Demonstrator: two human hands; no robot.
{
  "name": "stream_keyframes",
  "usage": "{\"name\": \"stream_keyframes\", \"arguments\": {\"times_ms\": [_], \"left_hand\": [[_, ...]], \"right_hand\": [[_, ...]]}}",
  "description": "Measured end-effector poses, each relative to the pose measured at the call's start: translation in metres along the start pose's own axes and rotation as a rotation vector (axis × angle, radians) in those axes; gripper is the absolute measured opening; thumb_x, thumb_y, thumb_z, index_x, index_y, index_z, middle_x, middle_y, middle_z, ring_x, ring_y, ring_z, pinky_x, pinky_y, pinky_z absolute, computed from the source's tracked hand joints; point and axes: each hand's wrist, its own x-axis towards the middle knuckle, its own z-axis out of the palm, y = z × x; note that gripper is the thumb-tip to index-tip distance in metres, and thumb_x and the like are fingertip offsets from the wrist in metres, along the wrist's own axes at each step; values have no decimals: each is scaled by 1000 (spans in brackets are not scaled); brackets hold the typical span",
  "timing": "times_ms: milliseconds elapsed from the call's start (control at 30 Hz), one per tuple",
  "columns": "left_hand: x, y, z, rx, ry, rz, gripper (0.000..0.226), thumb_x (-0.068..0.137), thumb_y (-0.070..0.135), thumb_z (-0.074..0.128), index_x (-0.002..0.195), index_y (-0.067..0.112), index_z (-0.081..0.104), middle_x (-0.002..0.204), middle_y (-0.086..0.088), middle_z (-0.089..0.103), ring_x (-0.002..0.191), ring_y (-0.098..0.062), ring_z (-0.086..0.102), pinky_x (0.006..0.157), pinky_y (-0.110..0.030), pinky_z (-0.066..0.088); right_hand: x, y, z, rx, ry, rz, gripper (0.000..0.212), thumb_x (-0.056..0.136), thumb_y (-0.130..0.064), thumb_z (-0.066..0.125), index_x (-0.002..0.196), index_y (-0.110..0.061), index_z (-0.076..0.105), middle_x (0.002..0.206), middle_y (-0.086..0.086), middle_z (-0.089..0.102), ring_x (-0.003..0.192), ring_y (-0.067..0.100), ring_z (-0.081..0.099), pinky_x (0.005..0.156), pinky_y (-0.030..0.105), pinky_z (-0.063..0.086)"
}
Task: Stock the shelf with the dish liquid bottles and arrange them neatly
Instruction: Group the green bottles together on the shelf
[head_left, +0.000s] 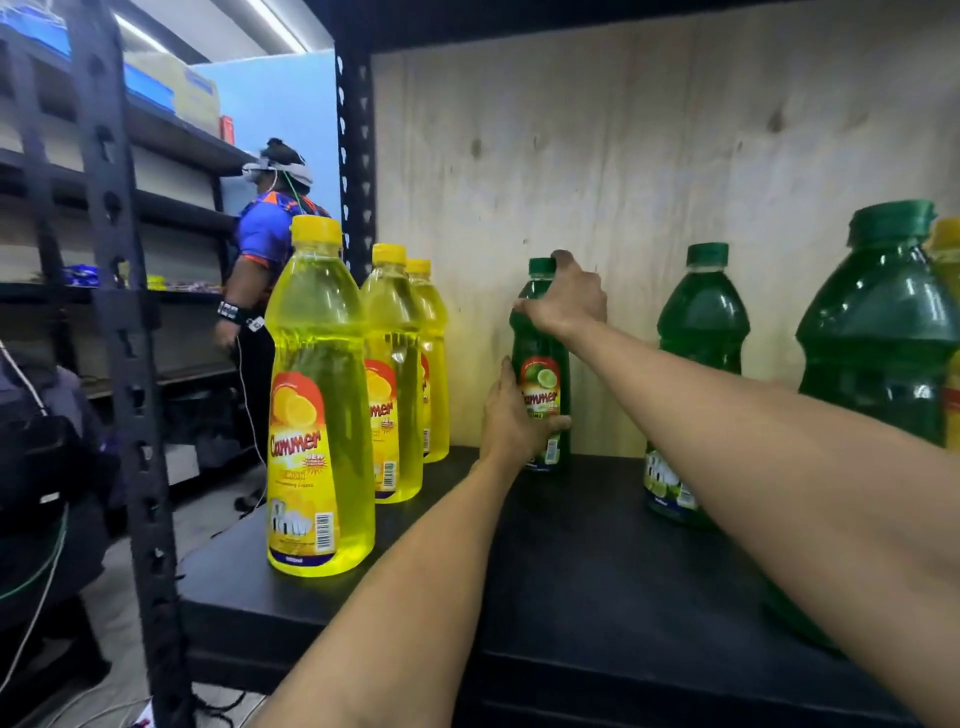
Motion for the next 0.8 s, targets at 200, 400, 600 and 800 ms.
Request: {"name": "stream_keyframes", "arguments": {"times_ms": [200, 400, 600, 800], "left_hand": [[-42, 34, -16, 115, -37, -97, 108, 76, 12, 83, 158, 13, 13, 147, -13, 41, 135, -32, 46, 111, -45, 43], [-128, 103, -38, -191, -36, 90, 47, 79, -7, 60, 116, 21, 66, 117, 2, 63, 100, -8, 61, 90, -17, 52], [-186, 165, -25, -470, -488, -15, 60, 75, -11, 64, 119, 30, 61, 109, 9, 62, 100, -12, 63, 82, -30, 54], [-207, 174, -15, -291, -511, -117, 86, 65, 30, 92, 137, 29, 45, 127, 5, 59, 116, -14, 57, 101, -33, 49]], "right_hand": [[-18, -19, -35, 7, -227, 107, 87, 78, -30, 84, 146, -14, 32, 139, 16, 53, 124, 35, 54, 98, 41, 50], [-63, -54, -162, -135, -253, -100, 45, 80, -24, 82, 122, -14, 69, 111, -2, 62, 104, 17, 58, 89, 27, 48], [-105, -20, -267, -448, 102, -173, 47, 71, -34, 77, 116, -28, 67, 118, 11, 62, 111, 33, 60, 91, 38, 51], [-128, 19, -282, -265, -132, 171, 90, 67, -53, 85, 138, -14, 46, 133, 16, 58, 122, 35, 56, 100, 44, 50]]}}
